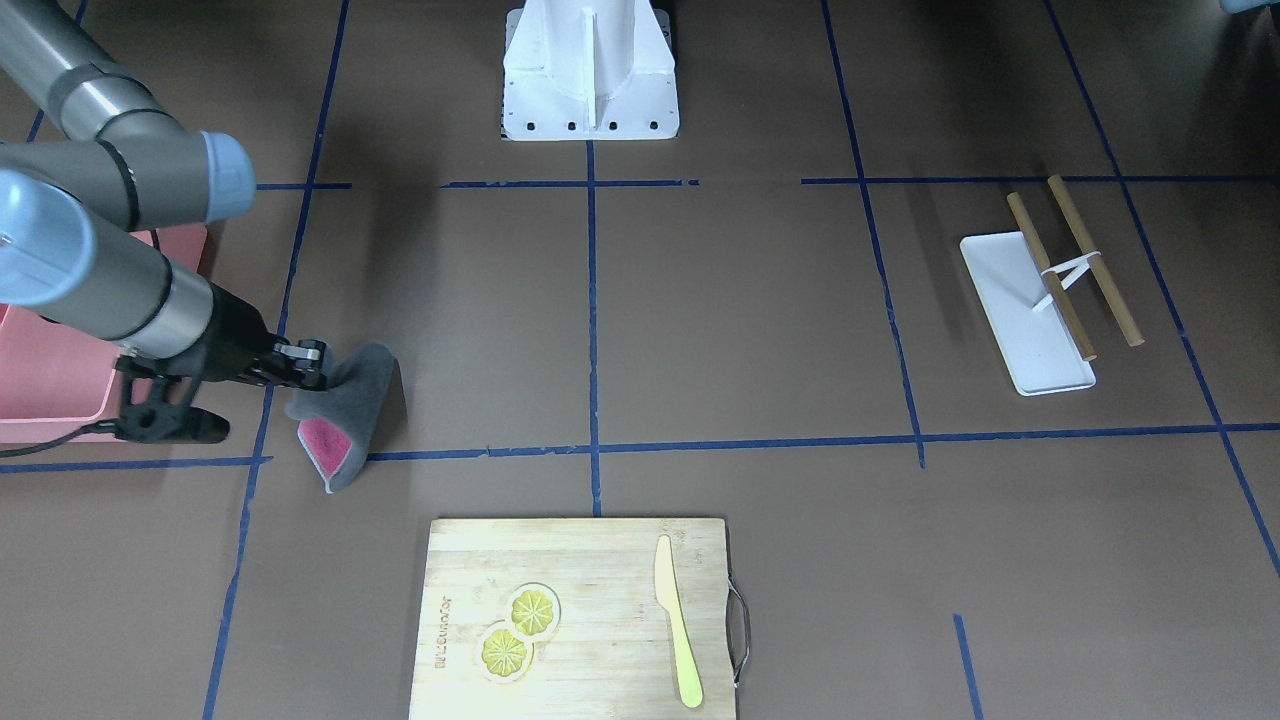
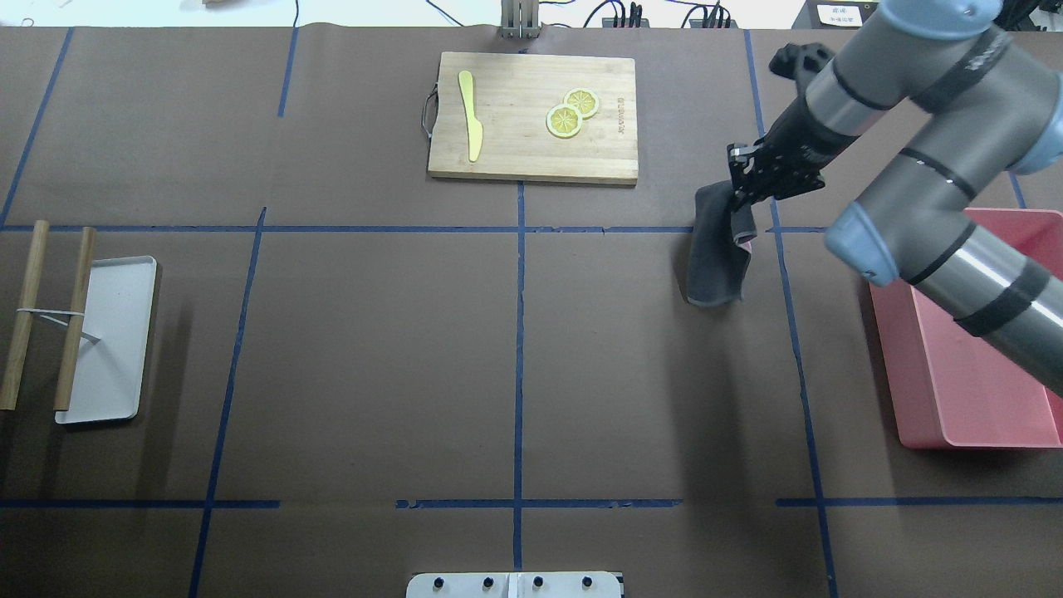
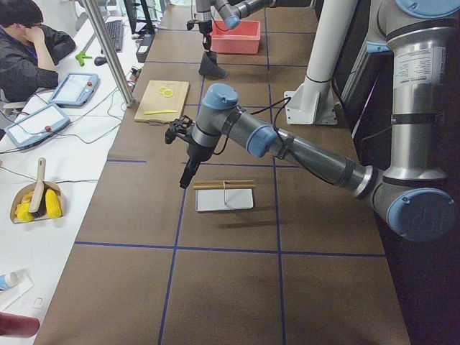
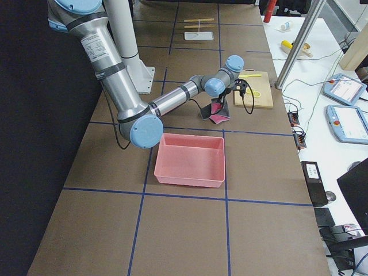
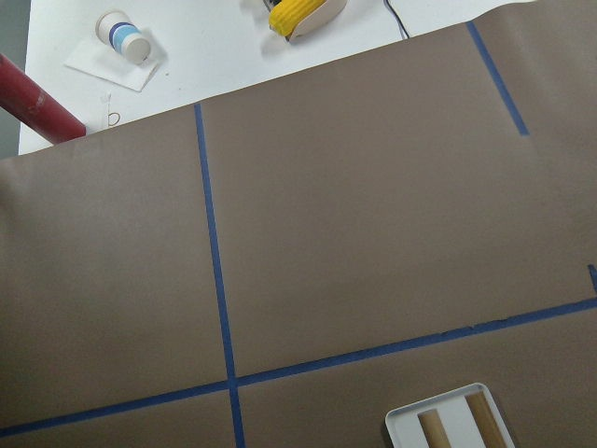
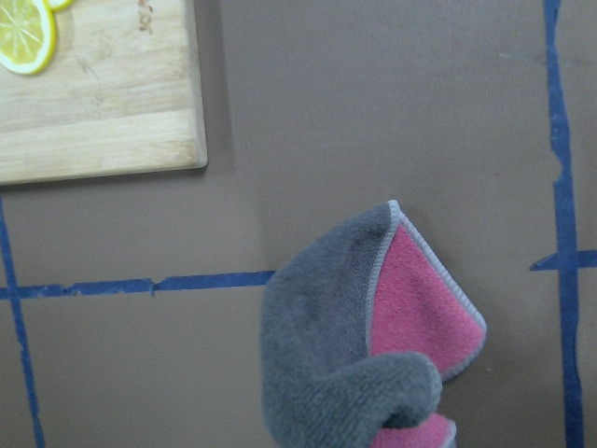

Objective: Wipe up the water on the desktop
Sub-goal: 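Carry the cloth into the pink bin and open the right gripper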

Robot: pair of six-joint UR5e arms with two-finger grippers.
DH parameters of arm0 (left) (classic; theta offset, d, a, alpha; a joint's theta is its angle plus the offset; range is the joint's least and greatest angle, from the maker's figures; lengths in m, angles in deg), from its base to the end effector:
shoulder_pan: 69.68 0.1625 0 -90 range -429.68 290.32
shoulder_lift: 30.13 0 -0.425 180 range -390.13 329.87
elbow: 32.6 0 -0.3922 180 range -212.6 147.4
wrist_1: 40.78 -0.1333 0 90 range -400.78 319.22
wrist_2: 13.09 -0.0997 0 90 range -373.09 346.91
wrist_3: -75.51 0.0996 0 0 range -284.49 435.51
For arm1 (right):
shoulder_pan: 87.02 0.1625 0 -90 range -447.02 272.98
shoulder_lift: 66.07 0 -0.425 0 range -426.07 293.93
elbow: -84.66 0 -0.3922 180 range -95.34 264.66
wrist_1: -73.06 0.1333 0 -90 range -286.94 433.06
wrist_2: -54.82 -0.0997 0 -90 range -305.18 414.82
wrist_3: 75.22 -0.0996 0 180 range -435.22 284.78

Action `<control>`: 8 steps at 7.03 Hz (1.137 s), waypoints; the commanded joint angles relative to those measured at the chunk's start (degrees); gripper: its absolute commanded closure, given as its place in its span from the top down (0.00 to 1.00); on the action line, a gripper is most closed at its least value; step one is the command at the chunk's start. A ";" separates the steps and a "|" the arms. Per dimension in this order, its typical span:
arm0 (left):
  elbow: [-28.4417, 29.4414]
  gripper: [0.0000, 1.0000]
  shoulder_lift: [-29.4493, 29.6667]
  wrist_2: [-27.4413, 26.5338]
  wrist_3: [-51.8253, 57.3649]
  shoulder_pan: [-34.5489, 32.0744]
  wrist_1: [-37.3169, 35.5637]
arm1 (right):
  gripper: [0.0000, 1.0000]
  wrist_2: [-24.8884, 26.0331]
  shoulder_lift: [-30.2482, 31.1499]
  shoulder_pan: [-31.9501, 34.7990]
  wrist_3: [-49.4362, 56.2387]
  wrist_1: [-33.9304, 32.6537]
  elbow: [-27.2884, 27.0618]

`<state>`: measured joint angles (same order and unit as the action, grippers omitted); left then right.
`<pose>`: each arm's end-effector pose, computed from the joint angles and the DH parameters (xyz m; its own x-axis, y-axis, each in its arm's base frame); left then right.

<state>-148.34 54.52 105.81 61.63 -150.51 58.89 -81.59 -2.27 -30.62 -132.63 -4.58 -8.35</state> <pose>-0.0111 -0.4657 0.4745 0.8347 0.1625 -0.5262 0.0642 0.9203 0.3859 -0.3088 -0.5753 0.3377 0.5149 0.1039 0.8509 -0.0368 0.9944 -0.0992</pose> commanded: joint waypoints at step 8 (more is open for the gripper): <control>21.35 1.00 2.09 17.16 17.49 -8.47 -10.46 | 0.01 0.18 29.83 24.10 39.34 -29.24 -33.45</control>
<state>-127.81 55.72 123.04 78.83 -158.82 48.72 -81.91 19.34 -8.44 -101.36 -31.62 -39.41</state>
